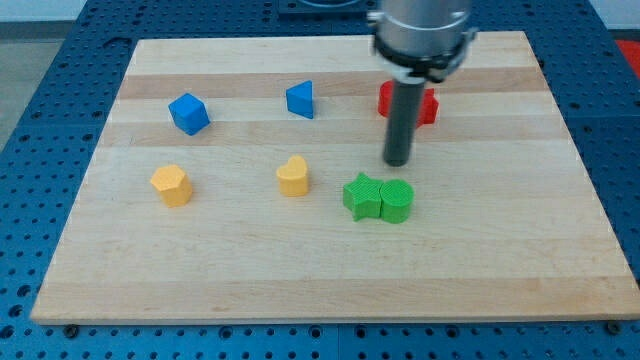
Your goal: Move the yellow heart towards the yellow hexagon
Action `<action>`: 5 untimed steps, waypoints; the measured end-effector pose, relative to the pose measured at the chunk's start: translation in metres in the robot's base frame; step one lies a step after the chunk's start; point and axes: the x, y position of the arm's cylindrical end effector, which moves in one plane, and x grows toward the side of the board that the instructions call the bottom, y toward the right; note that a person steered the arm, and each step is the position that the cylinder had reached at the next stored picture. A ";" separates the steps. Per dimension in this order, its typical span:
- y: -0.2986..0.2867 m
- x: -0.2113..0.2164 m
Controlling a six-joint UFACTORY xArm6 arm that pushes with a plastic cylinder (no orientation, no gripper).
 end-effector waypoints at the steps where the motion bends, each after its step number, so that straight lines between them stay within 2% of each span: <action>1: -0.047 0.008; 2: -0.080 0.022; 3: -0.081 0.023; 4: -0.114 0.025; 5: -0.174 0.034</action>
